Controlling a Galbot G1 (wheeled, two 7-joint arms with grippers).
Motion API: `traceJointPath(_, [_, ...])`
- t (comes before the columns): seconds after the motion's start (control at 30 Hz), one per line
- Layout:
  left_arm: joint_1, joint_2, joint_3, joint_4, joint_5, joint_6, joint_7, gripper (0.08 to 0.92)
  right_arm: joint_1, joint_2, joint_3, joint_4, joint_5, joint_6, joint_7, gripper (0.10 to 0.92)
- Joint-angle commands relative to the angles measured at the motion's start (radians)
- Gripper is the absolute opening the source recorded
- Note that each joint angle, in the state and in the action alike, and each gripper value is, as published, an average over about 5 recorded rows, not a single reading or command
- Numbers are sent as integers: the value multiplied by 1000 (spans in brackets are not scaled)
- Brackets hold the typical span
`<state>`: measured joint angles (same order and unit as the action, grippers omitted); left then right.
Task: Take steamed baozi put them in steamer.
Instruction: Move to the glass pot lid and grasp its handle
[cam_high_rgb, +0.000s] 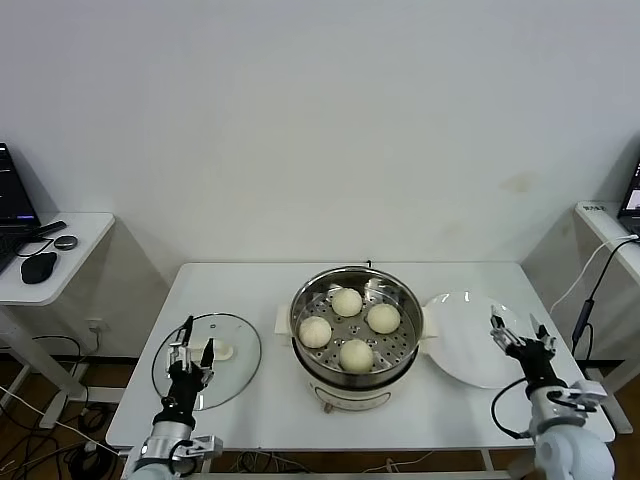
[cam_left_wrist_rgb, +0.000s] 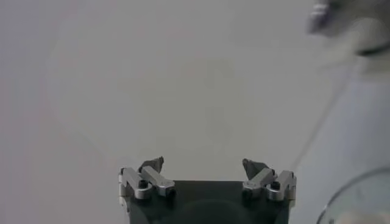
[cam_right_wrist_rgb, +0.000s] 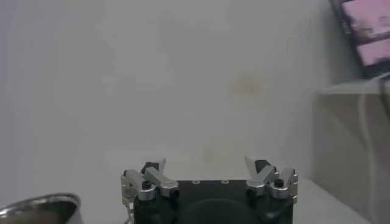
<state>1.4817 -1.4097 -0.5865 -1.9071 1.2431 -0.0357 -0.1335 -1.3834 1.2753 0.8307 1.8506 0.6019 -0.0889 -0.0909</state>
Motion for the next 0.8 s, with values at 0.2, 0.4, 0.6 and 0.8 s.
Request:
traceJointPath(0.2, [-99,22,-8,212,234,51,152,823,-90,16,59,16,11,7,7,823])
traceJointPath(0.4, [-105,9,-3,222,228,58,139,823,-82,20,58,-8,5,12,7,823])
traceJointPath(0.6, [-174,10,-16,301,172,69,110,823,-84,28,54,-7,-4,16,6,823])
traceJointPath(0.8, [-222,9,-25,353,147,75,87,823,-90,34,54,-6,-12,20,8,823])
